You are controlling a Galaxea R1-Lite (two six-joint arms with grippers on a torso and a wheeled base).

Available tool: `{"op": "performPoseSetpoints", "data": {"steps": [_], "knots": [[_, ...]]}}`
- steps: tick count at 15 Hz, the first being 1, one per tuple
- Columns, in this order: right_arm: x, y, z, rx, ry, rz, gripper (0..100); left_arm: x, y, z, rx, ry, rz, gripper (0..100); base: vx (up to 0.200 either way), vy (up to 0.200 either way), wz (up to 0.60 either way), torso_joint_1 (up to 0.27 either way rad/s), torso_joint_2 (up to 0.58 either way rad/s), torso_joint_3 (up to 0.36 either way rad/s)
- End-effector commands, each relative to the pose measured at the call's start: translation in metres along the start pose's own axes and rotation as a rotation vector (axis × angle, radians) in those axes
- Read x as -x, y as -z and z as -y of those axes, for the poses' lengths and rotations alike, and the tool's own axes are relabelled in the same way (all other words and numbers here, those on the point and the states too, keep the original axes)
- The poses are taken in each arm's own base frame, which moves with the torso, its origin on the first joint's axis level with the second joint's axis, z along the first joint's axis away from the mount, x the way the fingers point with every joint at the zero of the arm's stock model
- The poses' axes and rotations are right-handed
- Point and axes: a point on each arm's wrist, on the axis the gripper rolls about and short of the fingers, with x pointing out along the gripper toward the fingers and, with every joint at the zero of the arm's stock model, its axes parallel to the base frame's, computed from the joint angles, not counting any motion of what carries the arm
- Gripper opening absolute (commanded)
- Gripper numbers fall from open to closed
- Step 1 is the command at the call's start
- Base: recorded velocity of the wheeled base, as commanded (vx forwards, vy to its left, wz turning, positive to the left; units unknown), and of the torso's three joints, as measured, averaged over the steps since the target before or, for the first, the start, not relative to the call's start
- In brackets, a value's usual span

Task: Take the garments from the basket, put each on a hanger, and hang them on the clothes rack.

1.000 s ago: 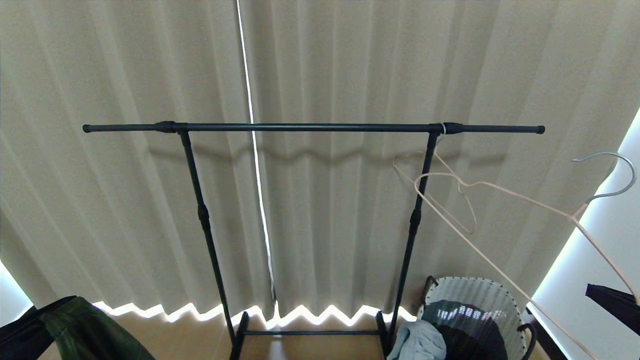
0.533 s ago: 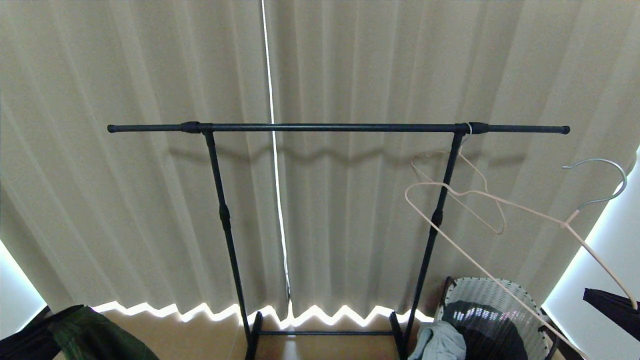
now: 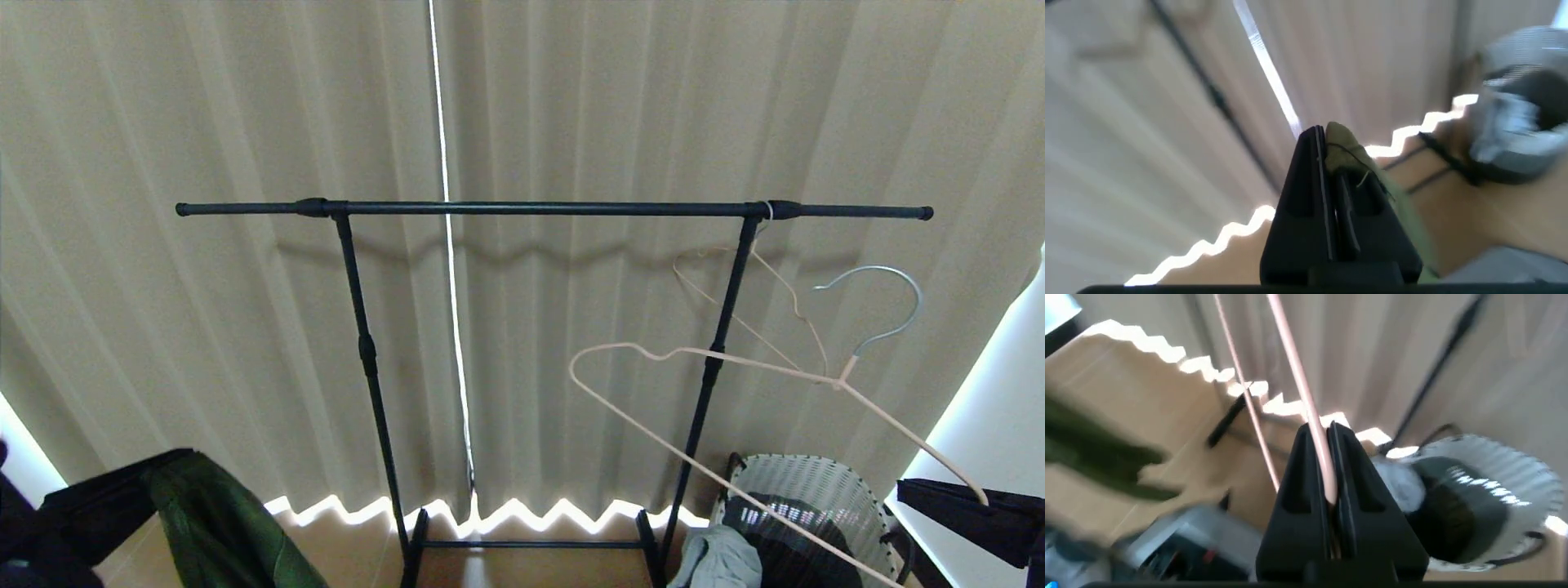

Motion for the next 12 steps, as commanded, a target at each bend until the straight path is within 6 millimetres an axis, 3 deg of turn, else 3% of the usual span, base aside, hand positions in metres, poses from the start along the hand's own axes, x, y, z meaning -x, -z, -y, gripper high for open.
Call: {"op": "performPoseSetpoints", "data": {"steps": [1,4,5,6,8,12], "knots": [[-0.003,-0.017,-0.011,0.050,-0.087,-0.012,0,-0.047,-0.021,-0.014,-0.001,-0.068,-0.114,0,0.000,0.000,0.00,0.000,0.00,0.000],[-0.025,-0.031,-0.027,0.102,-0.145,-0.065,0,-0.085,-0.046,-0.021,-0.002,-0.114,-0.134,0,0.000,0.000,0.00,0.000,0.00,0.000],[-0.026,-0.031,-0.028,0.101,-0.147,-0.067,0,-0.086,-0.046,-0.021,-0.002,-0.114,-0.134,0,0.000,0.000,0.00,0.000,0.00,0.000],[-0.036,-0.042,-0.040,0.061,-0.191,-0.082,0,-0.104,-0.060,-0.023,0.009,-0.104,-0.130,0,0.000,0.000,0.00,0.000,0.00,0.000],[-0.040,-0.050,-0.052,0.028,-0.224,-0.082,0,-0.116,-0.069,-0.027,0.032,-0.110,-0.171,0,0.000,0.000,0.00,0.000,0.00,0.000],[-0.058,-0.051,-0.094,0.032,-0.302,-0.086,0,-0.144,-0.088,-0.028,0.156,-0.169,-0.257,0,0.000,0.000,0.00,0.000,0.00,0.000]]}}
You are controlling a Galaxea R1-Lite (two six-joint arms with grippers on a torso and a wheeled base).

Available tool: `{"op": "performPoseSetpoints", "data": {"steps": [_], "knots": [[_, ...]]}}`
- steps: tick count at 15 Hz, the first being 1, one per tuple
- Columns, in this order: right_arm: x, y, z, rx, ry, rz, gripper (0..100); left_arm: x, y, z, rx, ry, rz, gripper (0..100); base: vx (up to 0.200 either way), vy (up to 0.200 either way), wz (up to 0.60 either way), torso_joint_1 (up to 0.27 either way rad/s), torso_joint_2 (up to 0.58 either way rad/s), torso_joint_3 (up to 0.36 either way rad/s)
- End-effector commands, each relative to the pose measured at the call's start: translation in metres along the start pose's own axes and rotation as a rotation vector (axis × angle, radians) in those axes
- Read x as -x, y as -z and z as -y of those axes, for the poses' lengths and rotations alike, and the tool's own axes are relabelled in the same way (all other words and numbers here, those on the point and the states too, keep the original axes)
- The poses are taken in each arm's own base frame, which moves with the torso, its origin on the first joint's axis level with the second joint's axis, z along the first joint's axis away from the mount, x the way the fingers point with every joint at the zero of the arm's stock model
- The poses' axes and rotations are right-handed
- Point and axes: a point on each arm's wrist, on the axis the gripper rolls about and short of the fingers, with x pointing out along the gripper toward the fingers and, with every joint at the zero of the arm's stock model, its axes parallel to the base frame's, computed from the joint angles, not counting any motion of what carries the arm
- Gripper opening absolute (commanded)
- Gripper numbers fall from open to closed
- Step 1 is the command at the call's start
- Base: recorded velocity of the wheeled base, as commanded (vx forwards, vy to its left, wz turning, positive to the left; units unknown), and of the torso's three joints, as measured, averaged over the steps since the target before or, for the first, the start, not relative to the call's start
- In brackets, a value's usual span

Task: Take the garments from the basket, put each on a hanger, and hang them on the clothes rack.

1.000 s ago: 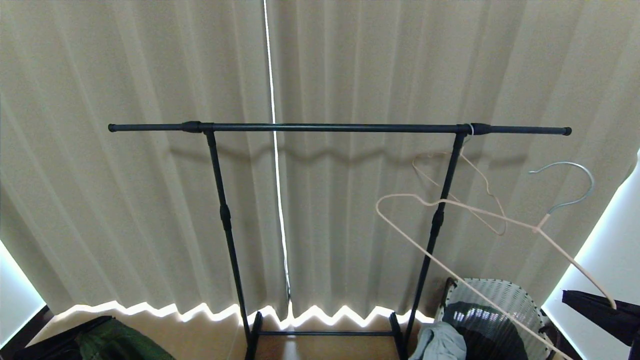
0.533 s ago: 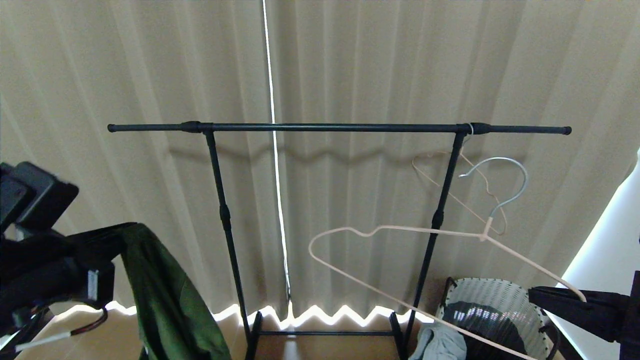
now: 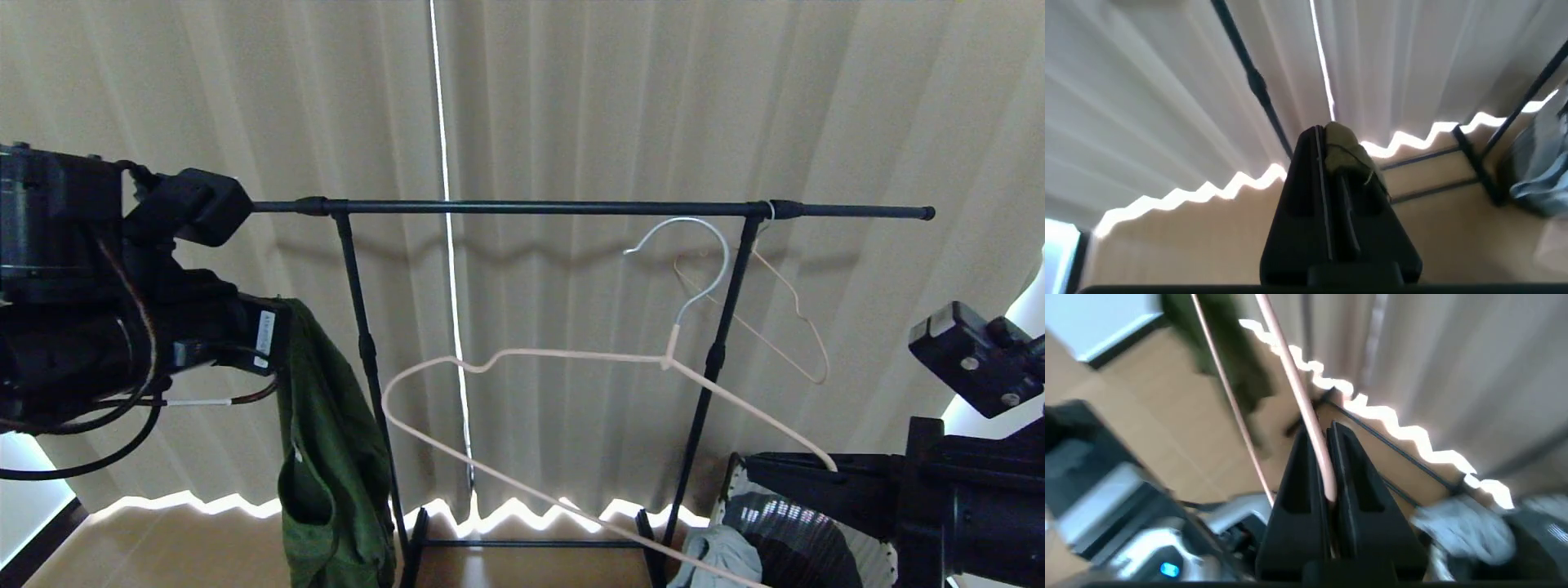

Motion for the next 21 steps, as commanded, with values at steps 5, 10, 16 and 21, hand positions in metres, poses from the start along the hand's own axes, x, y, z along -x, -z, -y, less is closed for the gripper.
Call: {"op": "performPoseSetpoints", "data": {"steps": [5,10,16,21], "knots": [[-0.055,0.000,-0.037,-0.028,-0.018,-0.001,0,-0.036,-0.010,0.022,0.121,-0.045,-0.042,0,0.000,0.000,0.00,0.000,0.00,0.000],[-0.073,-0.003,-0.040,-0.024,0.032,0.003,0,-0.040,-0.005,0.022,0.133,-0.084,-0.061,0,0.000,0.000,0.00,0.000,0.00,0.000],[-0.087,-0.020,-0.038,-0.040,0.079,0.043,0,-0.025,0.003,0.019,0.125,-0.088,-0.069,0,0.000,0.000,0.00,0.000,0.00,0.000],[-0.107,-0.029,-0.036,-0.048,0.134,0.055,0,-0.016,0.004,0.017,0.128,-0.090,-0.055,0,0.000,0.000,0.00,0.000,0.00,0.000]]}}
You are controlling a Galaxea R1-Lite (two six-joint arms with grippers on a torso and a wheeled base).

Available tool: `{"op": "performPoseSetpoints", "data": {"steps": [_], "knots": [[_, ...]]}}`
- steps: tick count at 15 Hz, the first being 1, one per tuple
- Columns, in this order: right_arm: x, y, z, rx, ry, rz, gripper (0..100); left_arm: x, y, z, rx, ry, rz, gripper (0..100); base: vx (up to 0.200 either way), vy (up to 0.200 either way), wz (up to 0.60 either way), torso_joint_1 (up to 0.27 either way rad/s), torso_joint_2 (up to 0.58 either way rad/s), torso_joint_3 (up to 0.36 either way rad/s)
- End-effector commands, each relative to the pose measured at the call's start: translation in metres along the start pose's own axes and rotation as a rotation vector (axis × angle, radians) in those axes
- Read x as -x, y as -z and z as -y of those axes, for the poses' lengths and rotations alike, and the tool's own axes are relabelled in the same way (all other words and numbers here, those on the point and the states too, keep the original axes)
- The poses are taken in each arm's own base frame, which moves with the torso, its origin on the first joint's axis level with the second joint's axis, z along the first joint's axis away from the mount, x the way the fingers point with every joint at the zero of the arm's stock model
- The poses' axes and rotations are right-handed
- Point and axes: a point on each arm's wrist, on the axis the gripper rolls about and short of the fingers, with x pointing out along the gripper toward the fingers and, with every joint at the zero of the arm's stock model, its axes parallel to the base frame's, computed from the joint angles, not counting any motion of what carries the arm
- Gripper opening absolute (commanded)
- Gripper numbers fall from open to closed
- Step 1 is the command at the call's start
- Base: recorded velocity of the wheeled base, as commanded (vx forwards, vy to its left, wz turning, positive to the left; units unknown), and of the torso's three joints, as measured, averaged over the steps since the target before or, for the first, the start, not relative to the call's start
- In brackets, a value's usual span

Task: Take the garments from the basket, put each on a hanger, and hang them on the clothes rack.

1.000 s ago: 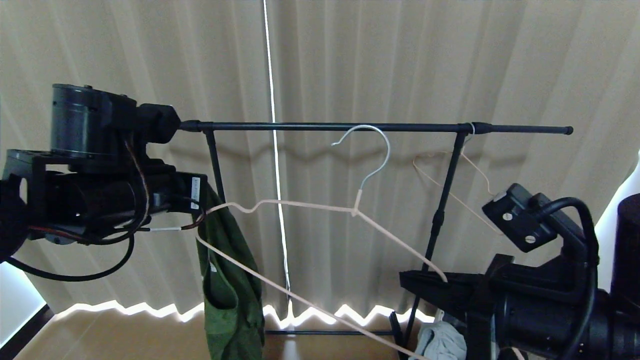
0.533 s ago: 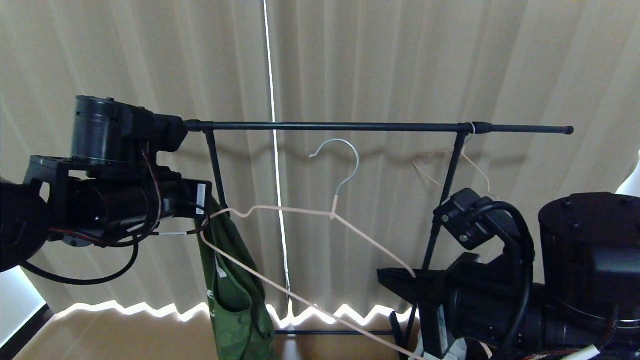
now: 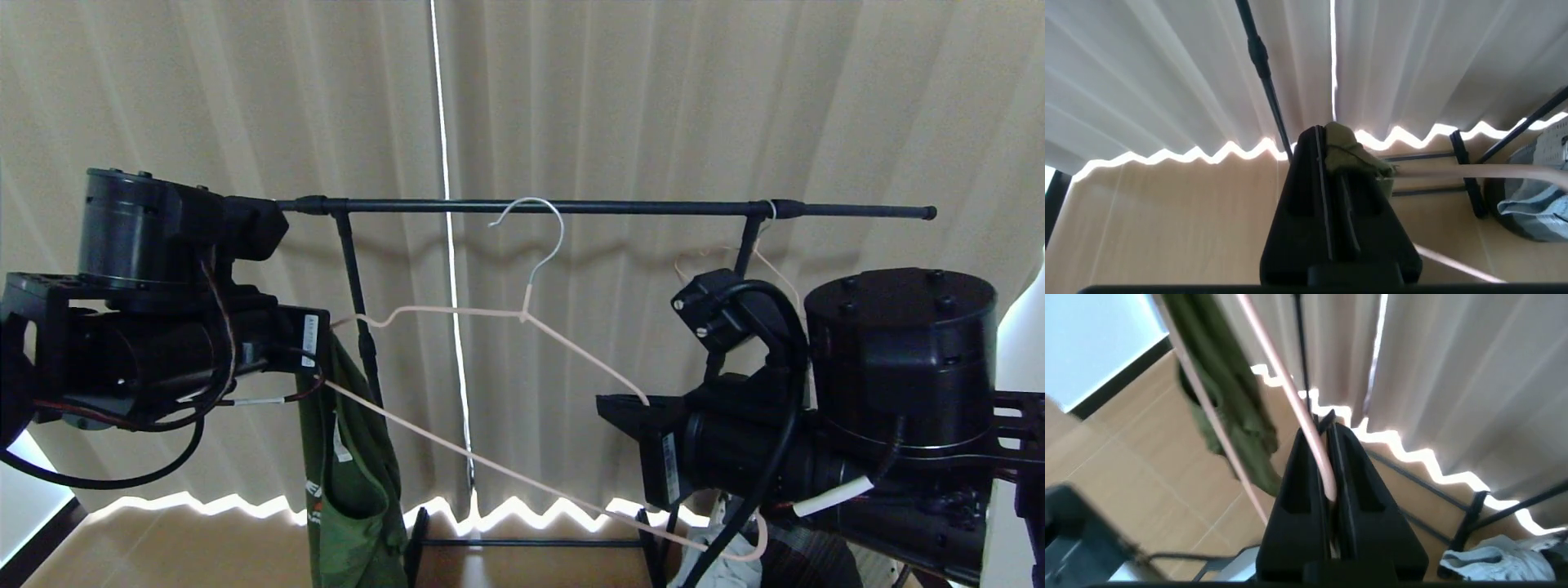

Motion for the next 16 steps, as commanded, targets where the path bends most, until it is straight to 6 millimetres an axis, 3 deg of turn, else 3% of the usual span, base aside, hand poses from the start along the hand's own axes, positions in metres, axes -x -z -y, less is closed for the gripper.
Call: {"op": "performPoseSetpoints", "data": {"steps": [1,7,13,16], "knots": [[-0.012,0.001,-0.002,0.002,0.013,-0.016,0,0.007,-0.003,-0.002,0.005,0.001,0.022,0,0.000,0.000,0.00,0.000,0.00,0.000],[-0.014,-0.001,0.012,-0.013,0.114,0.004,0,0.012,0.003,-0.007,-0.074,-0.061,0.013,0,0.000,0.000,0.00,0.000,0.00,0.000],[-0.016,-0.006,0.009,-0.017,0.106,0.022,0,0.012,0.012,0.006,-0.124,-0.018,-0.009,0,0.000,0.000,0.00,0.000,0.00,0.000],[-0.006,0.002,0.003,0.000,0.068,0.004,0,0.002,0.010,0.008,-0.106,-0.025,-0.017,0,0.000,0.000,0.00,0.000,0.00,0.000]]}}
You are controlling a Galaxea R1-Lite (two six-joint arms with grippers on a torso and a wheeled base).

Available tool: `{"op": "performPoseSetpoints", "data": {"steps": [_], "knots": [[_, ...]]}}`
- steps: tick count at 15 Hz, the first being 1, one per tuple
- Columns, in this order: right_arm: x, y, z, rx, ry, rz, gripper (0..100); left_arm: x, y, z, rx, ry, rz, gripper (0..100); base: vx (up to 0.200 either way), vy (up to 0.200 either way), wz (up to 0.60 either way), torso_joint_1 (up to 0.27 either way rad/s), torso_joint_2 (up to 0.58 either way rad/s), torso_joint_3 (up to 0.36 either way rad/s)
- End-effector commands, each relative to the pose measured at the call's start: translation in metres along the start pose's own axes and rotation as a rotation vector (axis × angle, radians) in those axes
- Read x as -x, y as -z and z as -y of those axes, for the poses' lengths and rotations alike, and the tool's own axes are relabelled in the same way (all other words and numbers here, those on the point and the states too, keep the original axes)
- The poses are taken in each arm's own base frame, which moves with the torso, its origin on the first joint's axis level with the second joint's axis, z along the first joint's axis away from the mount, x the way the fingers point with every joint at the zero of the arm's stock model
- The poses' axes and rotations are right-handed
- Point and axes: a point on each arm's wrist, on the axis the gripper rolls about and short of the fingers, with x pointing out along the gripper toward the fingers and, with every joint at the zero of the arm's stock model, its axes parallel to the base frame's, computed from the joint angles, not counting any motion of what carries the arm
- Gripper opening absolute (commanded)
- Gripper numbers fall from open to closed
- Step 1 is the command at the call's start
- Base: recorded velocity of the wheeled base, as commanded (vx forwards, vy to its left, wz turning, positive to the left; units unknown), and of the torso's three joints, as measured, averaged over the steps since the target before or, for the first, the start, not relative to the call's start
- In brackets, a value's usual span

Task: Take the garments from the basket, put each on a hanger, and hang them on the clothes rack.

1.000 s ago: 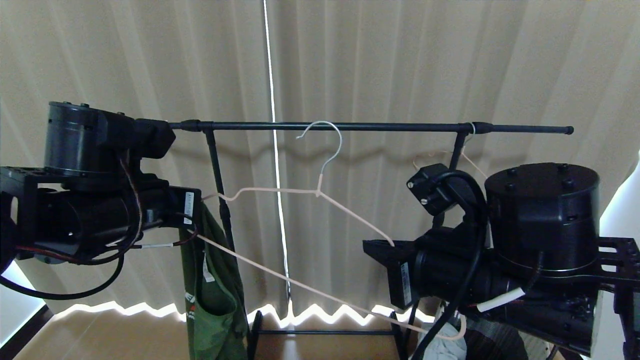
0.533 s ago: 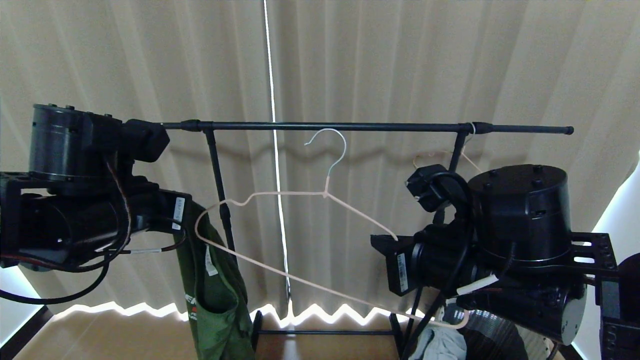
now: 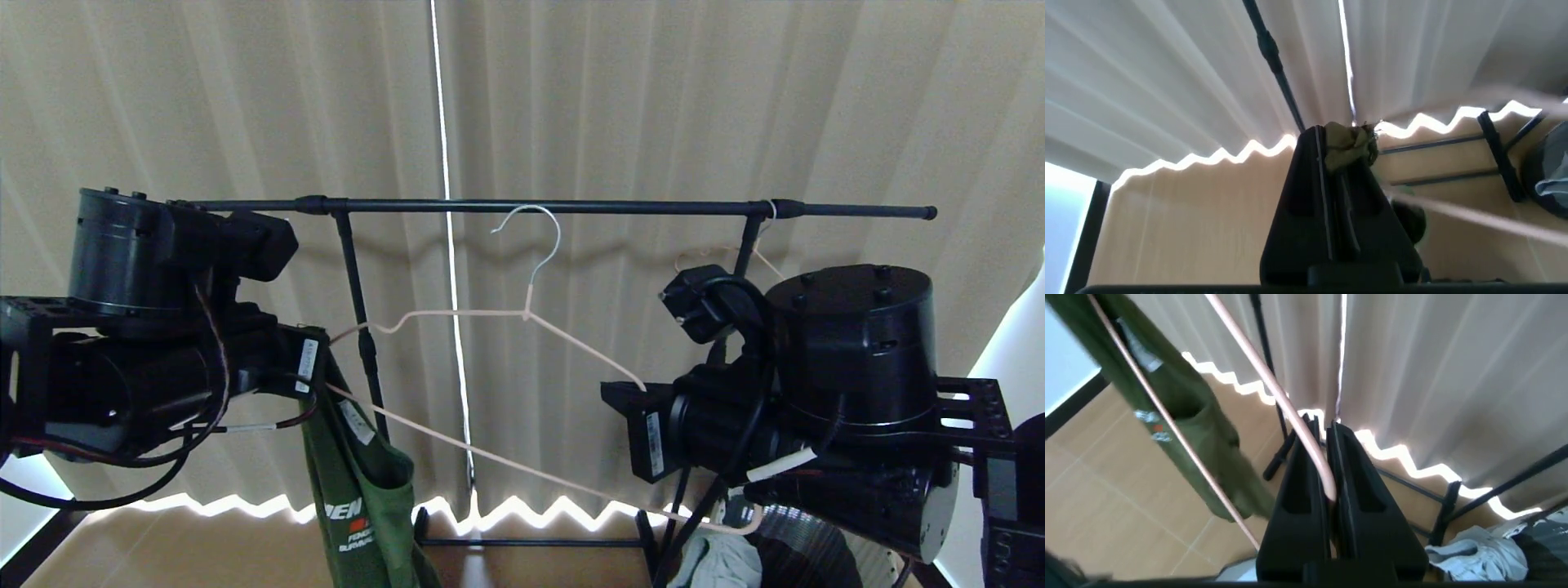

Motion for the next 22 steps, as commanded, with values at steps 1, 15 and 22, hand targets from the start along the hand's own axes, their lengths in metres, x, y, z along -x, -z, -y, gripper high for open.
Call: {"op": "performPoseSetpoints", "data": {"steps": [1,15,22], "knots": [[0.009,0.005,-0.002,0.011,-0.022,-0.012,0,-0.009,-0.002,0.002,0.021,-0.004,-0.011,0,0.000,0.000,0.00,0.000,0.00,0.000],[0.015,0.032,-0.026,-0.040,-0.116,-0.009,0,-0.020,-0.007,0.001,0.072,-0.037,-0.019,0,0.000,0.000,0.00,0.000,0.00,0.000],[0.018,0.034,-0.024,-0.039,-0.117,-0.012,0,-0.023,-0.011,-0.002,0.078,-0.054,-0.013,0,0.000,0.000,0.00,0.000,0.00,0.000]]}}
